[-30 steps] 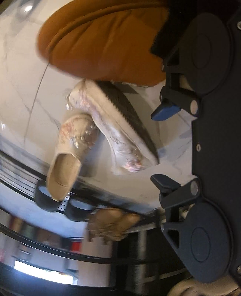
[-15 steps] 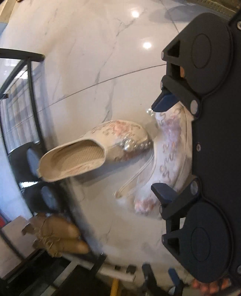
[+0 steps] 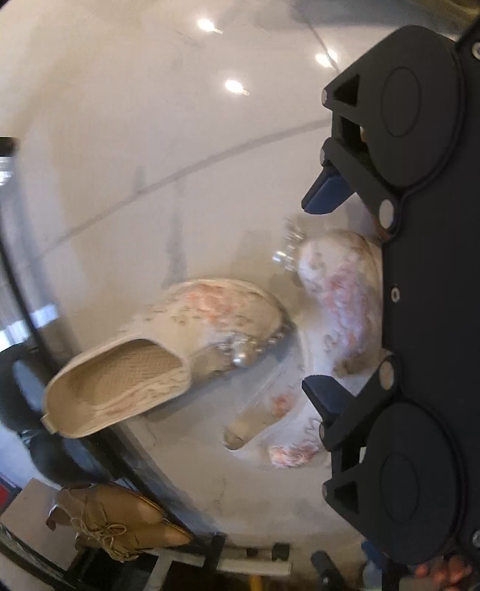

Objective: Organize scattered shoes
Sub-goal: 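Lift and turn the held shoe with the right tool toward the rack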

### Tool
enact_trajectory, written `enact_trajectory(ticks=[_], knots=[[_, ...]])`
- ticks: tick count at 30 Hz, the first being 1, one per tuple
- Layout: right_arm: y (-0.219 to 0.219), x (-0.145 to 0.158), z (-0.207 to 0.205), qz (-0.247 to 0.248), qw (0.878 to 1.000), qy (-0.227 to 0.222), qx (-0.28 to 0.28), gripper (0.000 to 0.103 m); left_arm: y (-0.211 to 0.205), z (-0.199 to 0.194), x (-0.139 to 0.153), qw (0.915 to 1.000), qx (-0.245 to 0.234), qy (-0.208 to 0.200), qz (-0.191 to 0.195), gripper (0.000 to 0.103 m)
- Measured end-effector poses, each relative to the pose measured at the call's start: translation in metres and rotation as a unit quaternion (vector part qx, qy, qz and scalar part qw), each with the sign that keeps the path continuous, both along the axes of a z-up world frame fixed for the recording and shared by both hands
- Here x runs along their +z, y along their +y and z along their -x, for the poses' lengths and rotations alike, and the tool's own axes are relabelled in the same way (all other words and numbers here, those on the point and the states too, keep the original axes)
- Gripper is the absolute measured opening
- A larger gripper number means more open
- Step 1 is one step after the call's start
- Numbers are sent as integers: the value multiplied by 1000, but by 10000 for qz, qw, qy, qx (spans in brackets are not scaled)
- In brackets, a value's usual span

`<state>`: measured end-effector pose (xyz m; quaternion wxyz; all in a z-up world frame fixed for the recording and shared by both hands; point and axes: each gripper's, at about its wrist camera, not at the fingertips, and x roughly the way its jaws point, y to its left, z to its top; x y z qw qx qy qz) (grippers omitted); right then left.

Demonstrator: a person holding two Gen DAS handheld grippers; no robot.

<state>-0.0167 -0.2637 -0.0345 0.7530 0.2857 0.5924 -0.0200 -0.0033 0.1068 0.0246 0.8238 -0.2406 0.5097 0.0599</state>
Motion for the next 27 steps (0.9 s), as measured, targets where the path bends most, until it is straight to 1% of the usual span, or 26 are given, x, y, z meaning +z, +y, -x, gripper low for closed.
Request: enact_trajectory(ticks=[2,4,9,12,14,17,21,22,24,27], knots=[[4,0,0,14,10000,-7,78,103,1,0,0,10000,15,14,10,102],[11,2,2,0,9998,-49,210,103,1,0,-1,10000,31,27,20,102],[18,5,5,158,9989,-74,435,103,0,0,-1,10000,11,7,22,102],[16,4,4,67,9988,-66,475,102,1,0,-1,10000,16,-3,35,102],[15,7,6,31,9989,-45,462,100,1,0,-1,10000,38,3,44,102],[18,13,6,-36,9986,-91,522,100,1,0,-1,10000,40,-4,50,102],[27,20,6,-222,9963,-141,819,100,1,0,-1,10000,20,-12,41,102],[29,20,6,-220,9961,-140,848,100,1,0,-1,10000,19,-11,42,102],[37,23,7,-139,9938,-130,1098,100,1,0,-1,10000,21,-6,46,102],[41,27,9,-106,9923,-146,1227,100,1,0,-1,10000,20,-4,41,102]])
